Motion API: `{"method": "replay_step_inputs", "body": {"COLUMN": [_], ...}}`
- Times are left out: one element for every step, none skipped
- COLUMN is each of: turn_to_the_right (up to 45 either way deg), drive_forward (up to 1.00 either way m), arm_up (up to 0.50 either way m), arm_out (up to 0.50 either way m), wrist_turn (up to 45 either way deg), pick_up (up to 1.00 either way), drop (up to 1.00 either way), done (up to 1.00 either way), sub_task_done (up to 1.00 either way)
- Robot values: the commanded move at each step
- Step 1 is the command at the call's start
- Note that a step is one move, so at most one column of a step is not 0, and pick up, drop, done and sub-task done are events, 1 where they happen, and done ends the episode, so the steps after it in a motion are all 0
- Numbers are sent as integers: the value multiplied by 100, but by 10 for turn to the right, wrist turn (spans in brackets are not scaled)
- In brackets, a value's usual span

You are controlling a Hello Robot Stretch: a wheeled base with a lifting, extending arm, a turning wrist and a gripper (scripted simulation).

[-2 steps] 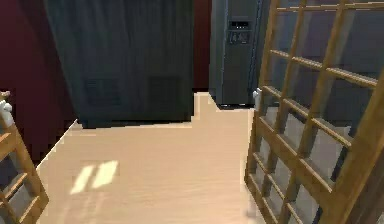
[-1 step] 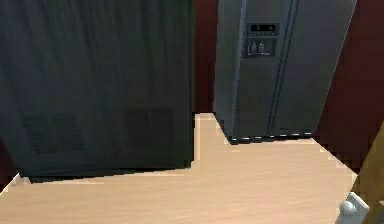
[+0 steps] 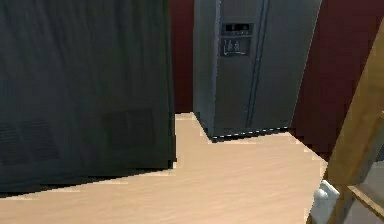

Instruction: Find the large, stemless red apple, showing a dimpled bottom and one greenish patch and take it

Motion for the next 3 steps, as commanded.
{"method": "replay_step_inputs", "body": {"turn_to_the_right": [0, 120, 0], "drive_forward": [20, 0, 85], "arm_up": [0, 0, 0], "arm_out": [0, 0, 0], "wrist_turn": [0, 0, 0], "pick_up": [0, 0, 0], "drop": [0, 0, 0], "done": [0, 0, 0], "sub_task_done": [0, 0, 0]}}
